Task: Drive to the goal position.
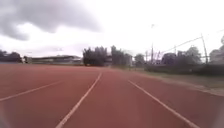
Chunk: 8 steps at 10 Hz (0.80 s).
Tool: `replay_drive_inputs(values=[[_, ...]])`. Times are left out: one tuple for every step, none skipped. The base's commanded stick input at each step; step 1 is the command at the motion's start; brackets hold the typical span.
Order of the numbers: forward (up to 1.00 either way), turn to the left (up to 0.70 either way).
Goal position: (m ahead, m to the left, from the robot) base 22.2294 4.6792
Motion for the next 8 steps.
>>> replay_drive_inputs(values=[[0.70,0.00],[0.70,0.00],[0.70,0.00],[0.70,0.00],[0.70,0.00],[0.70,0.00],[0.70,0.00],[0.70,0.00]])
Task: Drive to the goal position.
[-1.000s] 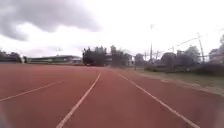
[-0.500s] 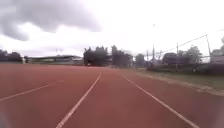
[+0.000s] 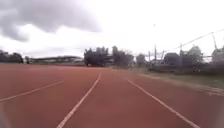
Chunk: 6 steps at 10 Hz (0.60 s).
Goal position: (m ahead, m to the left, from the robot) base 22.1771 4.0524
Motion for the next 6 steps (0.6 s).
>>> replay_drive_inputs(values=[[0.70,0.00],[0.70,0.00],[0.70,0.00],[0.70,0.00],[0.70,0.00],[0.70,0.00]])
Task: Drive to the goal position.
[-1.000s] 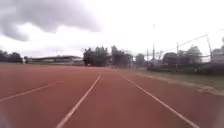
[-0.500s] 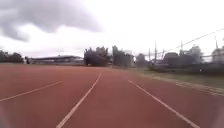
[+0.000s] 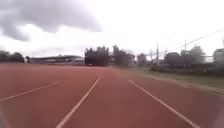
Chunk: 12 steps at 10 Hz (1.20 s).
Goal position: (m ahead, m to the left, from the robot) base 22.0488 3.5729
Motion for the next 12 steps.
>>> replay_drive_inputs(values=[[0.70,0.00],[0.70,0.00],[0.70,0.00],[0.70,0.00],[0.70,0.00],[0.70,0.00],[0.70,0.00],[0.70,0.00],[0.70,0.00],[0.70,0.00],[0.70,0.00],[0.70,0.00]])
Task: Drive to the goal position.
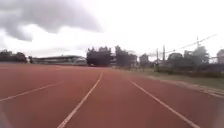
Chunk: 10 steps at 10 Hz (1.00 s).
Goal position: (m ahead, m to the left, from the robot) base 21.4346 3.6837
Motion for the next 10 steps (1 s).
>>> replay_drive_inputs(values=[[0.70,0.00],[0.70,0.00],[0.70,0.00],[0.70,0.00],[0.70,0.00],[0.70,0.00],[0.70,0.00],[0.70,0.00],[0.70,0.00],[0.70,0.00]])
